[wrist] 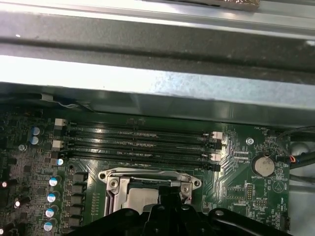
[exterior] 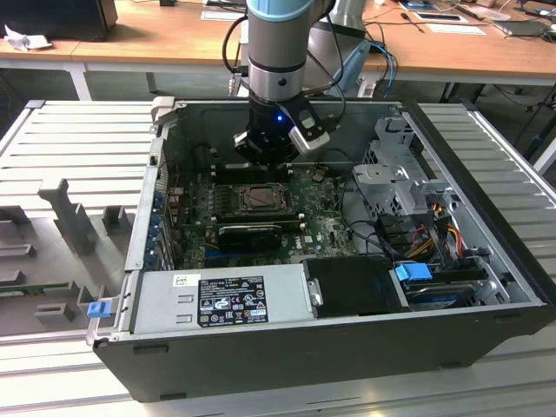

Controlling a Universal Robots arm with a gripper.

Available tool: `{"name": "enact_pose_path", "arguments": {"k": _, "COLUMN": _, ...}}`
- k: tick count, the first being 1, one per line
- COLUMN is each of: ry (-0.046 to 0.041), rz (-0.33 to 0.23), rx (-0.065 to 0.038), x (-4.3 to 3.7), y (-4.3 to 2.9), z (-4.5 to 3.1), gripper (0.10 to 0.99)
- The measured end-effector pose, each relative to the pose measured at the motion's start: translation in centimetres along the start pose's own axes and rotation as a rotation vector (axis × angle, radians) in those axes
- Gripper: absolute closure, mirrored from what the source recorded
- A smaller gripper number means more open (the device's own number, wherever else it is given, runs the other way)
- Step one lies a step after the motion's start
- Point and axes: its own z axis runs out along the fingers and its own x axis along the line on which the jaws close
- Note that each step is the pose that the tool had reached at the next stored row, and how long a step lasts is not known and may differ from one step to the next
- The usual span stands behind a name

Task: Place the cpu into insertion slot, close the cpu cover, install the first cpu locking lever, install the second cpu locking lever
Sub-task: 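Install the second cpu locking lever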

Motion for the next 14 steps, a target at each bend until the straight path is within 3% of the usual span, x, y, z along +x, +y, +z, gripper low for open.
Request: {"name": "enact_pose_path", "arguments": {"k": 14, "ry": 0.0001, "rz": 0.000, "rx": 0.000, "x": 0.05, "y": -0.65, "z": -0.15, "gripper": 0.980}}
